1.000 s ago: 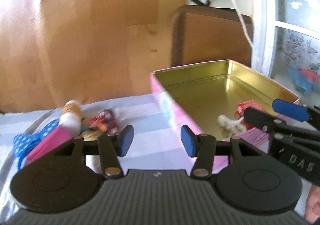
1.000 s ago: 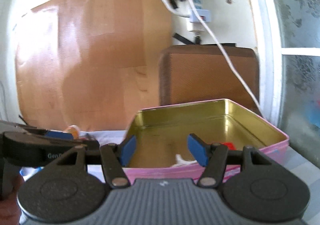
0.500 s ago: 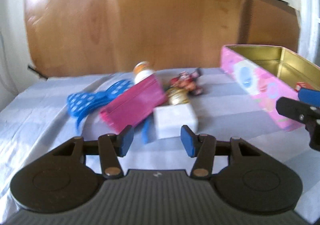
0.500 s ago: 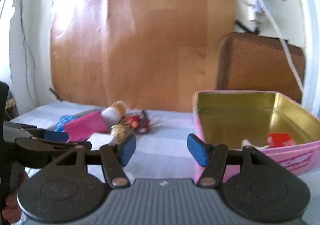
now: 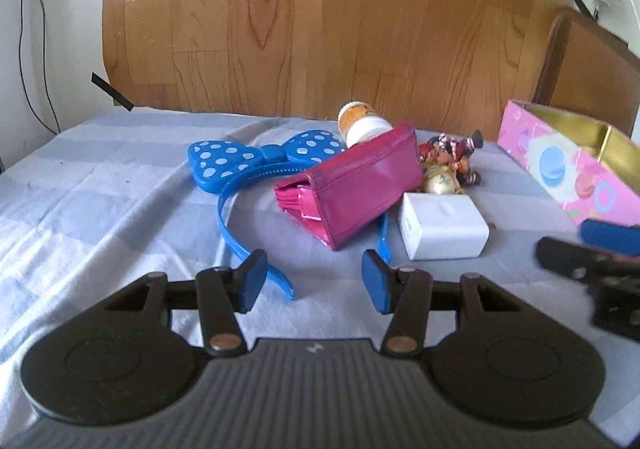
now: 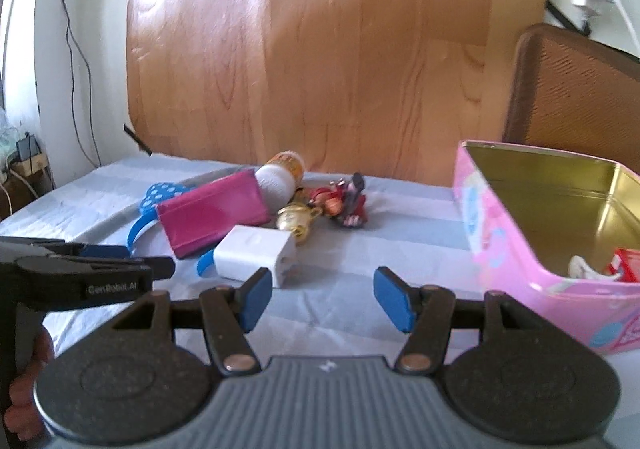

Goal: Organize rigid objects
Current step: 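Move the right gripper to the white charger and grasp it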

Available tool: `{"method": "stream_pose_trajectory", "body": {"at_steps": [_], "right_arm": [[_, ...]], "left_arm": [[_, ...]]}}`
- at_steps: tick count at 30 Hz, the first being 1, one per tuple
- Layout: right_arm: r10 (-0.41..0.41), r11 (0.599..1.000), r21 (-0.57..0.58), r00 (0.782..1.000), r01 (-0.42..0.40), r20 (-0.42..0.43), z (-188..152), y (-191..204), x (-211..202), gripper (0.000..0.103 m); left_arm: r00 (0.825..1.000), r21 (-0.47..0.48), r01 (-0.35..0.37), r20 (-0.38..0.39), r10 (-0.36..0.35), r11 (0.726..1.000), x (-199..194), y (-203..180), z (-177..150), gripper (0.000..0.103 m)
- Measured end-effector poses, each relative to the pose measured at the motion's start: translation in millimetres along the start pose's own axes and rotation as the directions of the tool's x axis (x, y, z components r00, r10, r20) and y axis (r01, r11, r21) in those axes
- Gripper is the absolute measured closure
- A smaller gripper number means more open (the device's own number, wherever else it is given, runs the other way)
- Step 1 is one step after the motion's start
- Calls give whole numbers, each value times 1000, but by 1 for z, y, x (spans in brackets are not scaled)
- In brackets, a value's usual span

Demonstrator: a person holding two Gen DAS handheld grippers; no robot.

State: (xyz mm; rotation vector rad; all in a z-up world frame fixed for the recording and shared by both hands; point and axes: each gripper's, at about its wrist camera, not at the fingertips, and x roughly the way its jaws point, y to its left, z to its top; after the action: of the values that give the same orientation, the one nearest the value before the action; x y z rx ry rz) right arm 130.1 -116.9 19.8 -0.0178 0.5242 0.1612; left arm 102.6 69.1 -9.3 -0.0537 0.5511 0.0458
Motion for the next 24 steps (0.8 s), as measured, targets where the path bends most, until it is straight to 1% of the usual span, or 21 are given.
{"method": "stream_pose_trajectory", "body": {"at_steps": [5,10,11,12,14,15,16,19,21,23,24], "right_arm": [[36,999,19,998,-35,-49,5,8,25,46],[73,997,-2,994,-74,-82,11,27,53,45],[74,997,-15,994,-75,-82,11,32,57,44],[56,998,-29,995,-58,-79,12,36,61,40],[44,998,-33,995,-47,-84,15,38,70,34],[37,999,-32,995,-40,-93,16,37,76,31],[33,999,-29,994,-36,-102,17,36,80,30],[61,998,-16,988,-64,-141,18,32,91,27],[91,995,-24,982,-97,-168,18,30,97,24],[112,991,-57,980,-123,-167,19,31,100,26],[112,989,-81,980,-126,-166,20,32,102,31]], "left_arm": [[999,-63,9,46,-6,998,-6,9,-1,46],[998,-104,22,55,-16,994,-5,14,0,46],[998,-108,13,60,-7,994,-6,15,0,47],[998,-112,15,62,-8,994,-5,16,1,47],[998,-119,36,60,-29,992,-5,17,1,46],[998,-112,35,62,-29,993,-6,15,1,46],[997,-100,32,67,-25,994,-7,13,1,46],[997,-71,24,80,-18,997,-9,9,-1,44],[997,-75,28,79,-22,997,-9,10,0,43],[997,-86,30,77,-23,996,-9,13,0,43],[997,-90,31,77,-24,995,-9,14,0,43]]}}
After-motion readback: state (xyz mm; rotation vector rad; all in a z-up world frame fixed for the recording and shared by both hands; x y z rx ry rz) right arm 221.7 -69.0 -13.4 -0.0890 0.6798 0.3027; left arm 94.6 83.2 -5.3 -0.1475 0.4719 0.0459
